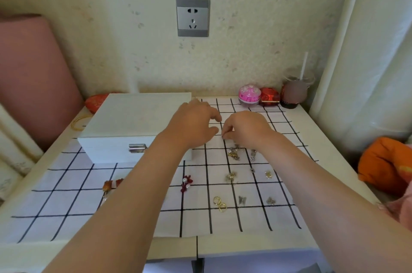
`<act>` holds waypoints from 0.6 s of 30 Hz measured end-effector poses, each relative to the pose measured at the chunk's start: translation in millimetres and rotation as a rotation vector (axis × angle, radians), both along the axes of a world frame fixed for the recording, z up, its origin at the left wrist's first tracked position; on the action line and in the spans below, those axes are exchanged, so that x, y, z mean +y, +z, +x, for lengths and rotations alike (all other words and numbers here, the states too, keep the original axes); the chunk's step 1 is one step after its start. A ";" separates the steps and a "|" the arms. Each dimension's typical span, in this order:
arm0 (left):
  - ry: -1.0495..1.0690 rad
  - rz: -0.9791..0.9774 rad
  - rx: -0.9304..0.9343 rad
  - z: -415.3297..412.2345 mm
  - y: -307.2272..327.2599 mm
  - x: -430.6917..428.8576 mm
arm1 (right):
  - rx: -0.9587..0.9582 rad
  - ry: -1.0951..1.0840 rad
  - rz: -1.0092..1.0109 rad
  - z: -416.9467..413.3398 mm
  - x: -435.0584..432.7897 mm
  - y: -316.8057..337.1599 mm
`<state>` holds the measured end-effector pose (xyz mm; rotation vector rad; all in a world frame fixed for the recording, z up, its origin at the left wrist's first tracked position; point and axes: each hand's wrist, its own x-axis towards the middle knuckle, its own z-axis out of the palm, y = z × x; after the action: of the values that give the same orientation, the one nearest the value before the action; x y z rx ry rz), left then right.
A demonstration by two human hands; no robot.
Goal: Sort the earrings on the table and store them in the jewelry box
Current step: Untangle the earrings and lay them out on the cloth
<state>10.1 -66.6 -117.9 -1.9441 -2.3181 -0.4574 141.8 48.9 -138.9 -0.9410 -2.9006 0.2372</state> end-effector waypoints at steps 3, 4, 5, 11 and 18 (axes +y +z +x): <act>0.004 -0.005 0.005 5.1 -3.5 2.3 | 0.262 -0.066 -0.347 0.2 -1.9 2.9; 0.013 0.014 -0.010 5.7 -4.1 2.2 | 0.347 -0.091 -0.491 0.4 -3.2 5.7; 0.021 0.033 -0.039 6.0 -4.0 1.8 | 0.404 -0.123 -0.608 1.2 -4.4 8.7; 0.049 0.085 -0.279 5.9 3.2 -1.9 | 0.562 -0.211 -0.933 13.1 -1.1 10.9; 0.067 0.060 -0.169 8.9 0.4 -1.8 | -0.024 0.037 -0.365 23.2 2.6 6.4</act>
<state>19.1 -68.5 -117.5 -1.8606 -2.4296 -0.7019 164.9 51.4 -132.5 -0.9373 -2.9541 0.7842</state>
